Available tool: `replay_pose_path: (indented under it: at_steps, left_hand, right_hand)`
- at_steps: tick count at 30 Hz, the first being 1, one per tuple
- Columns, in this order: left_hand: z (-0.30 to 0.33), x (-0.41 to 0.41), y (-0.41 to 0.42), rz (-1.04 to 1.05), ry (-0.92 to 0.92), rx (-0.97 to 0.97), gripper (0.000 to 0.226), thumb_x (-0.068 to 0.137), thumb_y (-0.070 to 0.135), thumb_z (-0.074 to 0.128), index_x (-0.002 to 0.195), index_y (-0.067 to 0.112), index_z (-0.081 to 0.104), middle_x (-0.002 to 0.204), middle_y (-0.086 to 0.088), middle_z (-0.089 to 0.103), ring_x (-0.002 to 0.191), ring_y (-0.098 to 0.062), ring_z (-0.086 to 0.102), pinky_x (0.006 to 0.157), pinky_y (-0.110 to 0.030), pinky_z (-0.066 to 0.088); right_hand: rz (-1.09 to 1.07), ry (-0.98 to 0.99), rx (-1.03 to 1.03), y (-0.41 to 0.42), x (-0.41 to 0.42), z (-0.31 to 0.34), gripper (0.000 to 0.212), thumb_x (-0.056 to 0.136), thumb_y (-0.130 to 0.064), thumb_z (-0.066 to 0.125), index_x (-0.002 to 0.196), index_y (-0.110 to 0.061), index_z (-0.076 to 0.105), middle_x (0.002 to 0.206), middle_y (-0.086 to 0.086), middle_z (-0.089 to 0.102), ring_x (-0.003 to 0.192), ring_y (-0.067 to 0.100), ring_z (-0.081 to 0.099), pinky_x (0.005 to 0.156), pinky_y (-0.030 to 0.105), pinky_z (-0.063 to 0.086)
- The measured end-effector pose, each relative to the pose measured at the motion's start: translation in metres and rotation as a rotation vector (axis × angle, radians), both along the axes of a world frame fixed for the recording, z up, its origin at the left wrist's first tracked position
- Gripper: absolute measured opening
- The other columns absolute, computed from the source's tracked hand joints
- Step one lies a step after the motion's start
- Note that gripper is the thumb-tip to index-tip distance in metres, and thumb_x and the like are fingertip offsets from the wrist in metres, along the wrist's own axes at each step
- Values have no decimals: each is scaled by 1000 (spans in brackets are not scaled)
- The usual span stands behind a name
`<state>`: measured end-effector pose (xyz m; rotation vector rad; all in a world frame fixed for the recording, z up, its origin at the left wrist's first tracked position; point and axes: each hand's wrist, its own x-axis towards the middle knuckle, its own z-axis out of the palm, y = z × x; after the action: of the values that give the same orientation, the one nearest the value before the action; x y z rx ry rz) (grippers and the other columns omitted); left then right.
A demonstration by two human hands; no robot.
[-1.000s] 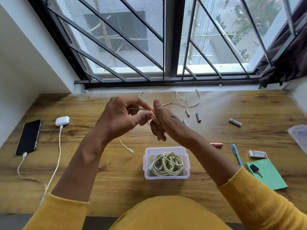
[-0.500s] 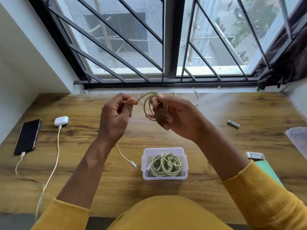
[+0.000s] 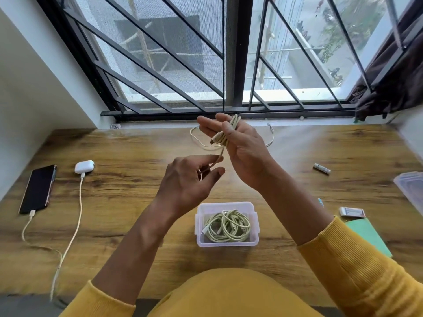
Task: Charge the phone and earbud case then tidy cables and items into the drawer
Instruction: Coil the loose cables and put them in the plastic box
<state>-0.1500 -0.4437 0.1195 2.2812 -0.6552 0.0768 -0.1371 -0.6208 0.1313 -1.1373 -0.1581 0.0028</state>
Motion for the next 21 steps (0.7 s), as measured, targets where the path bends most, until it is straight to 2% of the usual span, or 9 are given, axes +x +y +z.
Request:
replay_pose_path:
  at_steps: [2,4,6,8,10,12,16,18,21]
  left_hand:
    - [6,0,0,-45,6,32,31,98,41,73,128,31,76,80,18,71,70,6,64,66,-24,52]
    - [11,1,2,-65,11,71,28,97,35,76,125,30,78,73,23,64,63,10,59,62,-17,41]
    - [19,5,6,-80,-1,111,23,96,36,77,118,31,80,72,24,64,61,10,58,61,-16,39]
    - [29,11,13,-99,-29,141,14,95,37,78,108,35,83,74,23,69,61,8,60,61,-18,42]
    - [37,18,19,-98,-45,152,6,94,39,78,98,37,82,77,20,74,65,5,66,62,-25,52]
    - [40,25,25,-80,-39,121,8,92,41,79,99,37,81,82,19,76,75,0,72,68,-38,62]
    - [37,35,33,-75,0,-38,5,92,32,81,96,36,79,88,13,77,84,-11,75,75,-49,63]
    - [30,40,35,-61,29,-113,3,94,34,79,96,36,79,91,10,77,84,-18,73,75,-54,61]
    - [16,44,37,-32,74,-246,9,98,36,75,100,28,80,91,3,76,80,-33,68,68,-56,58]
  right_hand:
    - [-102,0,-197,2,0,-4,26,112,-14,47,135,-7,55,141,18,64,128,22,66,106,34,49]
    - [-154,10,-378,4,-1,-8,20,112,-13,47,128,-13,58,138,13,66,123,16,68,99,30,52]
    - [-143,37,-507,3,-3,-15,23,112,-10,43,132,-5,54,122,11,73,106,11,72,89,25,54]
    - [-94,56,-600,2,-6,-22,25,113,-10,41,132,2,52,95,13,73,85,19,70,80,33,53]
    - [18,52,-589,5,-12,-20,36,116,-20,35,121,10,56,81,20,71,75,38,69,74,42,53]
    - [154,84,-577,8,-18,-13,64,116,-39,22,105,9,63,83,30,73,74,48,69,73,42,55]
    - [318,139,-567,7,-22,-7,88,108,-62,8,111,2,68,71,23,66,61,32,62,72,45,53]
    - [375,143,-499,5,-18,-6,92,108,-64,8,111,5,69,61,15,55,52,24,53,72,49,52]
    - [470,109,-342,2,-15,-2,88,111,-58,12,110,13,64,57,9,37,46,21,37,67,43,50]
